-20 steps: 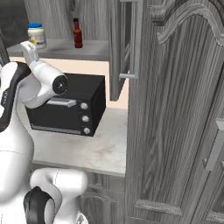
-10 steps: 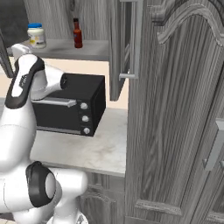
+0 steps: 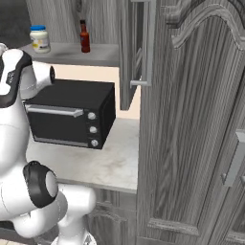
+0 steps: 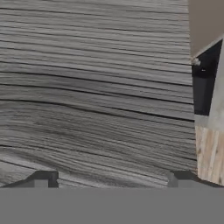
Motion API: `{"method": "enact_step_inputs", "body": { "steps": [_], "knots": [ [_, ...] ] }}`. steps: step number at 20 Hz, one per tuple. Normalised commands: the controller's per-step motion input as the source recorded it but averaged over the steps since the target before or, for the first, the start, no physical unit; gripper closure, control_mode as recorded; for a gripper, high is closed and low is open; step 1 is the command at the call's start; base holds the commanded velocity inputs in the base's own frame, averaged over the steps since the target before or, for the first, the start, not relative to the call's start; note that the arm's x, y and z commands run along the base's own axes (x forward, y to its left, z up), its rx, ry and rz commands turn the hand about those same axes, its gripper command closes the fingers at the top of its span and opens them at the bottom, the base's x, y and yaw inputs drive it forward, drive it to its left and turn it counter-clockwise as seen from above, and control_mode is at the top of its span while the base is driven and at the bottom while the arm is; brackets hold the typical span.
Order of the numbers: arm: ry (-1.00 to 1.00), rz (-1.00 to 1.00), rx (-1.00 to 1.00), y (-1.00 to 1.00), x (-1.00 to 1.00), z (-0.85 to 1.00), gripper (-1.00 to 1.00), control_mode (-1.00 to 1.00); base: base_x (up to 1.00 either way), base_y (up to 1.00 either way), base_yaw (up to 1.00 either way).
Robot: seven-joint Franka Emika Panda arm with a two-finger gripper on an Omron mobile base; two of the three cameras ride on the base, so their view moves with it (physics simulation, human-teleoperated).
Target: Move the mayonnaise and condiment bottle from the cabinet to the dining counter.
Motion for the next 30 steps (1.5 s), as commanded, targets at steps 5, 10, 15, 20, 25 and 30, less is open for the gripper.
{"method": "enact_step_inputs", "body": {
  "steps": [5, 10, 15, 20, 25, 30],
  "knots": [
    [0.0, 0.11, -0.04, 0.92, -0.3, 0.01, -1.0, -1.0, 0.0, 0.0, 0.0],
    [0.0, 0.06, -0.02, 0.96, -0.03, -0.01, -1.0, -1.0, 0.0, 0.0, 0.0],
    [0.0, 0.01, -0.04, 0.62, 0.0, 0.0, -1.0, -1.0, 0.0, 0.0, 0.0],
    [-0.08, -0.01, -0.15, -0.08, -0.07, -0.14, -1.0, -1.0, 0.0, 0.0, 0.0],
    [-0.33, -0.14, -0.27, -0.54, -0.34, -0.03, -1.0, -1.0, 0.0, 0.0, 0.0],
    [-0.21, -0.2, -0.23, -0.73, -0.1, -0.11, -1.0, -1.0, 0.0, 0.0, 0.0]
  ]
}}
